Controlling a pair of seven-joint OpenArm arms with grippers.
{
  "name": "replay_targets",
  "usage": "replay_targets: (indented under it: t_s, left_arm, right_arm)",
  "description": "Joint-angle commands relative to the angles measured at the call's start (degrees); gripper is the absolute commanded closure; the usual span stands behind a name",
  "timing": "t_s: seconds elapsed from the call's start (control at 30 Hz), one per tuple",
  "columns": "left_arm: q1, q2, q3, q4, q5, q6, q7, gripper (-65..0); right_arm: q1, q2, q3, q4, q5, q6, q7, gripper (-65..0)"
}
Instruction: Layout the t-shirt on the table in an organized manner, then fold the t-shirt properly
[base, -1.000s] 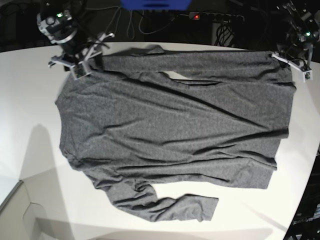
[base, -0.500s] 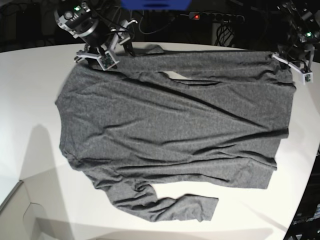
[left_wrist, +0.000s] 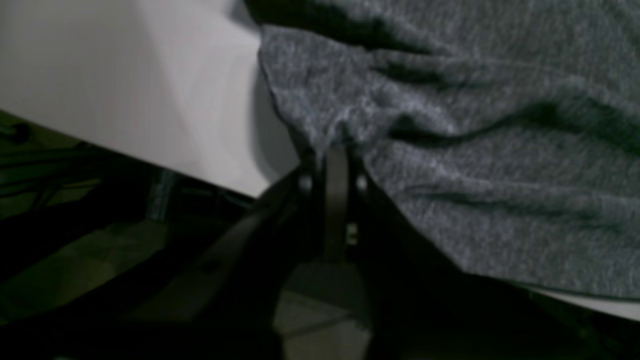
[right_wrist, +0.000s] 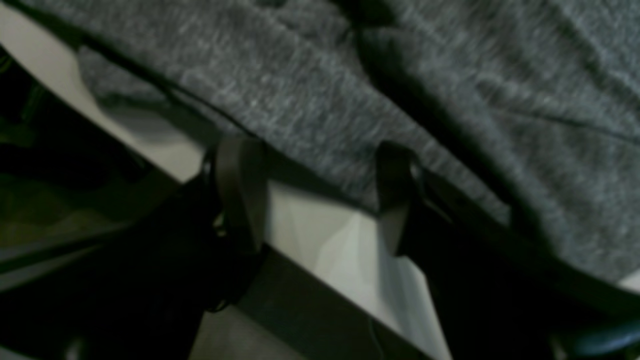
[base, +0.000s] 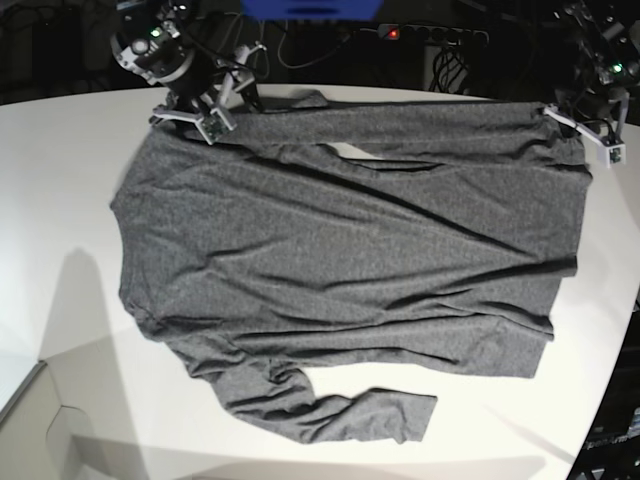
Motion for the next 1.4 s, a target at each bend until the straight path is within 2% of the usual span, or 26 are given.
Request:
replay_targets:
  t_s: [0.0, 0.1, 0.17, 0.3, 0.47, 0.73, 0.9, 1.1, 1.37]
  left_arm:
    - [0.0, -0.9, -0.2, 0.9, -0.4, -0.3, -0.7, 0.0]
    - [0.0, -0.9, -0.3, 0.9, -0.4, -0.3, -0.7, 0.0]
    - [0.0, -0.9, -0.3, 0.9, -0.6, -0.3, -0.7, 0.0]
    - [0.0, -1.0, -0.3, 0.9, -0.7, -0.3, -0.7, 0.0]
    - [-0.1, -1.0, -0.3, 0.9, -0.8, -0.3, -0.7, 0.0]
    - [-0.1, -0.4, -0.4, 7.6, -0.9, -0.3, -0.5, 0.0]
    - [-1.2, 0.2, -0.7, 12.0, -0.9, -0.3, 4.7, 0.0]
    - [-3.9, 0.3, -4.6, 13.3, -0.9, -0.3, 9.4, 0.0]
    - [-6.6, 0.1, -7.3, 15.3, -0.9, -0.4, 13.6, 0.0]
  right_arm:
    - [-0.2, 0.8, 0.2, 0.8, 0.6, 0.0, 1.0, -34.9]
    - [0.0, 0.7, 0.2, 0.8, 0.6, 0.0, 1.0, -34.5]
    - [0.0, 0.7, 0.2, 0.8, 0.6, 0.0, 1.0, -31.4]
    - [0.1, 0.9, 0.2, 0.7, 0.6, 0.0, 1.0, -19.5]
    - [0.2, 0.9, 0.1, 0.7, 0.6, 0.0, 1.0, -0.3]
    - [0.0, 0.6, 1.4, 4.8, 0.6, 0.0, 1.0, 0.0]
    - [0.0, 0.6, 1.4, 7.9, 0.6, 0.0, 1.0, 0.0]
    - [0.9, 0.6, 1.6, 8.8, 0.7, 0.0, 1.0, 0.0]
    - [3.1, 0.6, 1.6, 9.0, 0.8, 0.0, 1.0, 0.0]
